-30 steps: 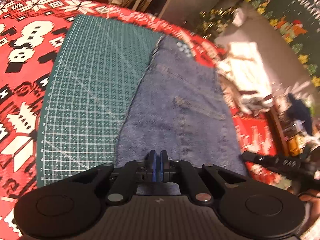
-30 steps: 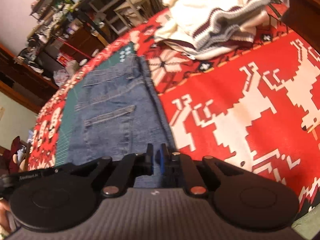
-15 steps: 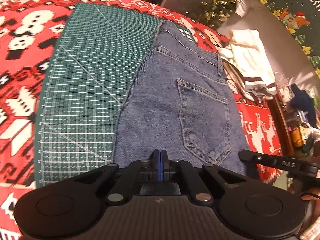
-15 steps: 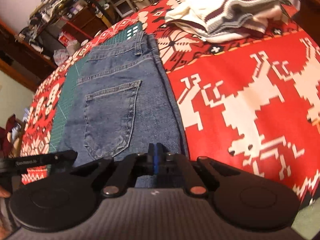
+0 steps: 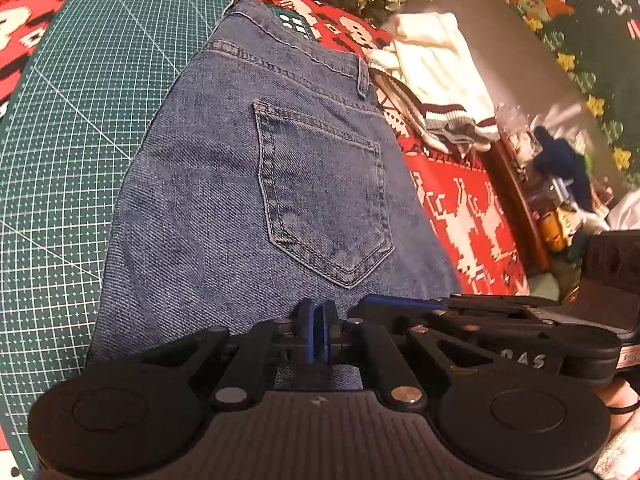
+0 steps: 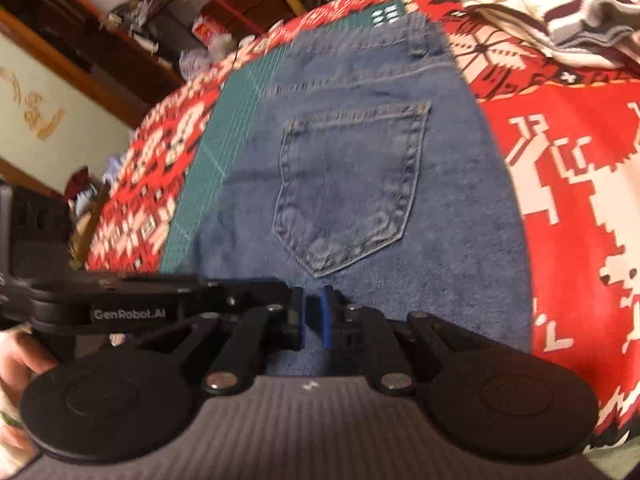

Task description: Fold clothes

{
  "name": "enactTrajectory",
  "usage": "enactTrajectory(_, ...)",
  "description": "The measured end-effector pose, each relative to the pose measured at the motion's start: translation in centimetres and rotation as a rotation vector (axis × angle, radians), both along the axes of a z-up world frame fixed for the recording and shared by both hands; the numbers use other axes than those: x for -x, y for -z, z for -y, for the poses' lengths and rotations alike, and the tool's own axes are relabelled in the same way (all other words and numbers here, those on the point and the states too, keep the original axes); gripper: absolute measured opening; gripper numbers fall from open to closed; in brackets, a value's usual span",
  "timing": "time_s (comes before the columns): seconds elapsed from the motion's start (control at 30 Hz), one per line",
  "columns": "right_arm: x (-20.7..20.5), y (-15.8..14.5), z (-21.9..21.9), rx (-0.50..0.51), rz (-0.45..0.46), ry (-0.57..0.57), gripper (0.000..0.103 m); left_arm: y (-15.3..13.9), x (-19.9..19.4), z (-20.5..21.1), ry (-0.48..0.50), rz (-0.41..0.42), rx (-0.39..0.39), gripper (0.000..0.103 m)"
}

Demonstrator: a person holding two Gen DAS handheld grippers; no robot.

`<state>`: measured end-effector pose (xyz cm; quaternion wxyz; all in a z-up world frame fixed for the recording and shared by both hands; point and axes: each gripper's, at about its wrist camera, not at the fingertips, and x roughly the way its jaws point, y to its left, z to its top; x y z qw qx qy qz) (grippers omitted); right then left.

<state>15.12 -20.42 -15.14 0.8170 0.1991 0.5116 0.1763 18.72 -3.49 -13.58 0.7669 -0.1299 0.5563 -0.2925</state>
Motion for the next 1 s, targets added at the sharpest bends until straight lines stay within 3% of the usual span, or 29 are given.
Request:
enactTrajectory(0.13, 0.4, 0.0, 0.5, 0.025, -0.018, 0.03, 0.0, -0.1, 0.2, -0.6, -0.017, -0.004, -0.024, 0.003)
enactTrajectory(0.23, 0.6, -0.1, 1.4, 0.02, -0.022, 0.068, 0.0, -0.5, 0.4, -0.7, -0.023, 0.021, -0.048, 0.003)
enactTrajectory(0.3, 0.8, -0.3, 1.5, 0.008, -0.011, 0.064, 0.01, -0.7, 0.6, -0.7, -0.012, 0.025, -0.029, 0.004)
enactTrajectory(0.5, 0.8, -0.4, -0.9, 0.019, 0.002, -0.029, 0.009, -0.4, 0.7, 0.1, 0.028, 0.022, -0.047, 0.004)
enactTrajectory(0.63, 0.8, -0.1, -0.2, 0.011, -0.03, 0.004, 0.002, -0.3, 0.6, -0.1, 0.017, 0.009, -0.044, 0.005)
enactTrajectory(1.0, 2.5, -0.2, 5.9, 0.003, -0.111, 0.295, 0.0, 0.4, -0.1, -1.1, -0.019, -0.049, 0.01, 0.004)
